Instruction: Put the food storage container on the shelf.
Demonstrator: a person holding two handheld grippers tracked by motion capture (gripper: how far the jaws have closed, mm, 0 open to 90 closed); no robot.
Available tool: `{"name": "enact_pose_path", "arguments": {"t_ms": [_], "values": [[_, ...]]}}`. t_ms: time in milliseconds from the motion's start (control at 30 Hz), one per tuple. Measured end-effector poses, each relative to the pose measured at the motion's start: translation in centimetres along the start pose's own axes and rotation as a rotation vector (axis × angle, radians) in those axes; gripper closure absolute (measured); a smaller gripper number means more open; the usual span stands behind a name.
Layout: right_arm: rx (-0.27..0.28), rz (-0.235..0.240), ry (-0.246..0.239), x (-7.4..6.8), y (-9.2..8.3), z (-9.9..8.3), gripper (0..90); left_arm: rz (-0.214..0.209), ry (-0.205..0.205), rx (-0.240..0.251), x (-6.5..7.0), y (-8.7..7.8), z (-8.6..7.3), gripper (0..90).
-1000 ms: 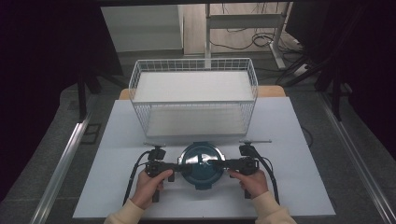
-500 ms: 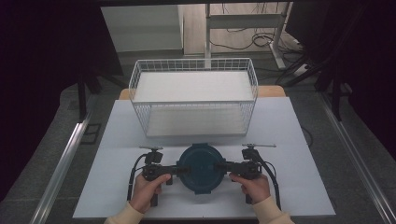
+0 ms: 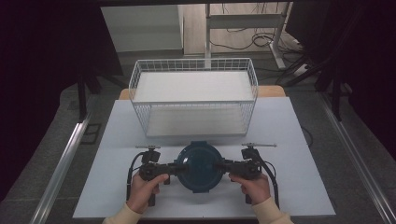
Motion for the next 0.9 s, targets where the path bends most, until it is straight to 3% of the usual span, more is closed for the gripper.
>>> {"name": "enact_pose_path", "arguments": {"t_ms": [367, 900], "values": [[0.032, -0.012, -0.097, -1.9, -1.0, 1.0, 42.9, -0.012, 0.039, 0.031, 1.1, -1.2, 0.6, 40.0], [0.056, -0.010, -0.138, -3.1, -1.9, 3.1, 43.0, -0.005, 0.106, 0.054, 2.4, -2.4, 3.3, 40.1]]}}
Point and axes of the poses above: each handheld gripper's, and its own axes: y roughly forward along the jaws, z roughly out of its top, x roughly to its right, the point moved 6 cm from there along y, roughly forward along the jaws, and after that the axes turned 8 degrees about z, right-handed, at the moved point
